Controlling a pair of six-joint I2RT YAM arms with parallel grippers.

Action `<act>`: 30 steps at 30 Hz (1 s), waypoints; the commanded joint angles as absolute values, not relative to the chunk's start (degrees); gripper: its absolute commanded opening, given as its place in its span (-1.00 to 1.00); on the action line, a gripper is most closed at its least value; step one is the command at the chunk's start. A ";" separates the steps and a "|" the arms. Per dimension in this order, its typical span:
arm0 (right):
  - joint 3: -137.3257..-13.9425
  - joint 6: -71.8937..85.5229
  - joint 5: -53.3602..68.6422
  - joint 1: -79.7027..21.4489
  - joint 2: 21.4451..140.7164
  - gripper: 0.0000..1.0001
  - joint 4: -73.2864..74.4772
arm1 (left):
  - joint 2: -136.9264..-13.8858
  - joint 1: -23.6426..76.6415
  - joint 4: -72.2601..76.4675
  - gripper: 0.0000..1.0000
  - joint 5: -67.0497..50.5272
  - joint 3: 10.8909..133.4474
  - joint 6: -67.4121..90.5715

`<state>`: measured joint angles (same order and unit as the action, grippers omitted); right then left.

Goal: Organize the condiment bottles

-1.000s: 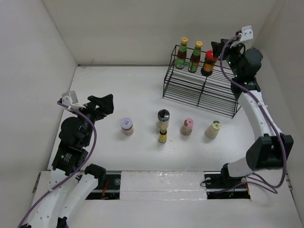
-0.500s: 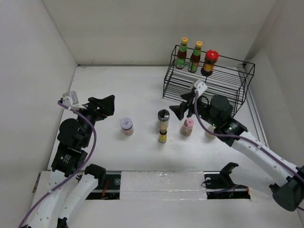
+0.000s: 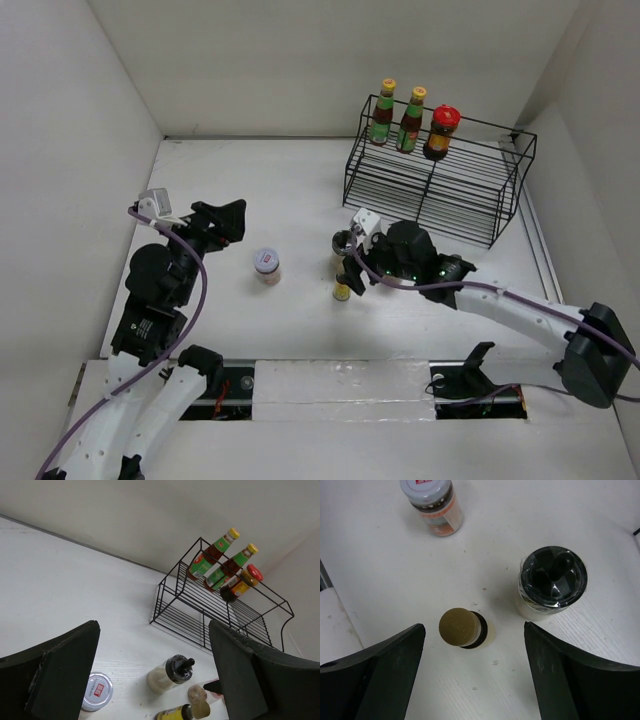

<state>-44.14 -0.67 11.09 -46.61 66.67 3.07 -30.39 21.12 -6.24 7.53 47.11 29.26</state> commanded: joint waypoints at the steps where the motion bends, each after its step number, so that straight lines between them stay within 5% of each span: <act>1: -45.18 -1.14 10.99 -47.11 68.55 0.70 -1.93 | -31.11 20.83 -4.13 0.72 6.77 47.20 28.12; 4: -45.70 -1.67 10.99 -47.11 70.48 0.67 -3.95 | -31.11 20.83 -3.52 0.72 7.29 47.20 28.12; 8: -45.18 -1.67 10.99 -47.11 73.47 0.30 -5.27 | -31.64 20.83 -4.31 0.72 7.29 47.20 28.12; 12: -45.18 -0.97 10.46 -47.11 74.27 -0.34 -5.80 | -31.64 20.83 -3.78 0.72 7.29 47.20 28.12; 16: -45.18 -0.97 9.84 -47.11 74.27 -0.71 -5.80 | -31.64 20.83 -4.48 0.72 7.29 47.20 28.12; 24: -55.35 -2.28 9.58 -46.15 61.37 -0.77 -5.80 | -30.32 20.83 -3.78 0.72 7.29 47.20 28.12; 30: -68.88 -4.83 10.11 -37.01 65.55 -0.77 -5.80 | -29.71 20.83 -4.48 0.72 6.77 47.20 28.12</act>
